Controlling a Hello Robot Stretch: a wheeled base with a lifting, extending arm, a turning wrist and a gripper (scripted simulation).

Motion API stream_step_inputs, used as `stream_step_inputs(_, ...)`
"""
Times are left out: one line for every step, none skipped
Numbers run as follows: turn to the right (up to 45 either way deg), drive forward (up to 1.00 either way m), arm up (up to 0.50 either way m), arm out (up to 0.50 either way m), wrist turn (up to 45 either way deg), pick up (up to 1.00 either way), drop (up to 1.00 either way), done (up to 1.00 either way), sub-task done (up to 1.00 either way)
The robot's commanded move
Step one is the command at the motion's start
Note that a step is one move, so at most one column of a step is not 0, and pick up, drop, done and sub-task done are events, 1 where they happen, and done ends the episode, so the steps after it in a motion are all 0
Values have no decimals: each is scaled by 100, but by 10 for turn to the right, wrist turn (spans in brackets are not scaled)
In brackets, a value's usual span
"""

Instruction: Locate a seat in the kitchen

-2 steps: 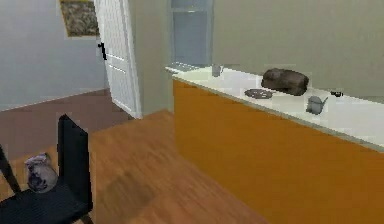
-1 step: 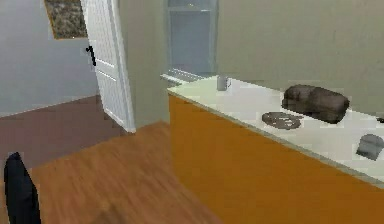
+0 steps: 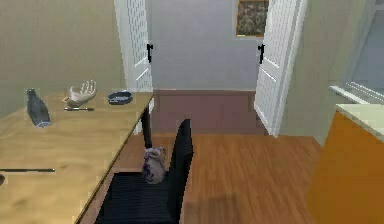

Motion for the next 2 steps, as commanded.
stream_step_inputs(-150, 0, 0, 0, 0, 0, 0, 0, 0)
stream_step_inputs(0, 0, 0, 0, 0, 0, 0, 100, 0)
